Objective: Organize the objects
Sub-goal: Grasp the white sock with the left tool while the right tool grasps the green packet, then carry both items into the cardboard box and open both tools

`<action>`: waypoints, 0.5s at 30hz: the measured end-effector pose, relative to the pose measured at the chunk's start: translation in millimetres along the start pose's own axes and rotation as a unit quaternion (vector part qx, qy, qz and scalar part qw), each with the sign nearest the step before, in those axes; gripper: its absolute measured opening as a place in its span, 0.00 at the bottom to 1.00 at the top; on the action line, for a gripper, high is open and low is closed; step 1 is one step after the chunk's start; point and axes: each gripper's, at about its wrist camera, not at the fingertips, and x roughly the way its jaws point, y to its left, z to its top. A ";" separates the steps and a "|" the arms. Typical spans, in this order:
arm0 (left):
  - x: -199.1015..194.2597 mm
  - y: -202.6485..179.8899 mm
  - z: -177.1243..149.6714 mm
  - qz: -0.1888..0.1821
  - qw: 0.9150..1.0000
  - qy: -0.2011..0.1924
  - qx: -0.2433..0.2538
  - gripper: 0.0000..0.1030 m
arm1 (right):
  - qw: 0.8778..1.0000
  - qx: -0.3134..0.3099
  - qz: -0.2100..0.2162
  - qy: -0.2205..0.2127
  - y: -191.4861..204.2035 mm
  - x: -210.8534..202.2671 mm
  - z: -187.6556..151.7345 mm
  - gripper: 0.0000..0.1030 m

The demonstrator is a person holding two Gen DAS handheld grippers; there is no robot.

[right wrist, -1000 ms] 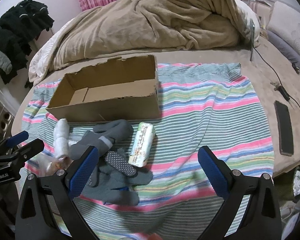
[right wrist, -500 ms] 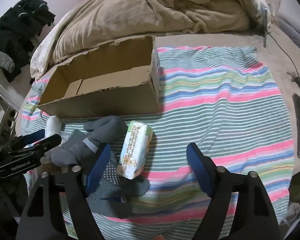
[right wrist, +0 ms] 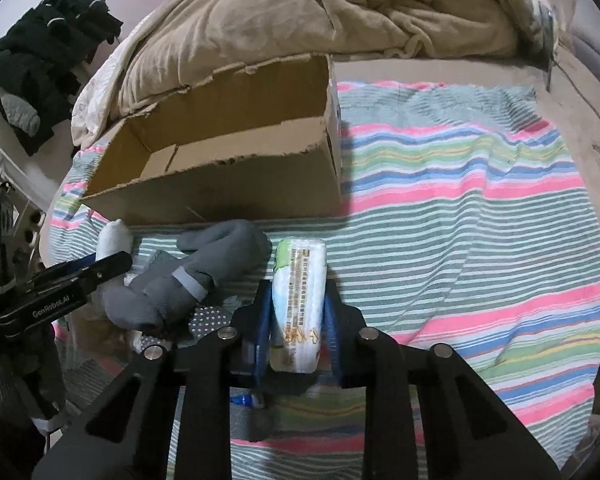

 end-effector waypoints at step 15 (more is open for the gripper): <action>-59.7 -25.5 9.4 -0.038 0.998 -0.055 0.023 0.38 | 0.998 -0.009 0.013 -0.055 10.8 -52.8 8.9 0.25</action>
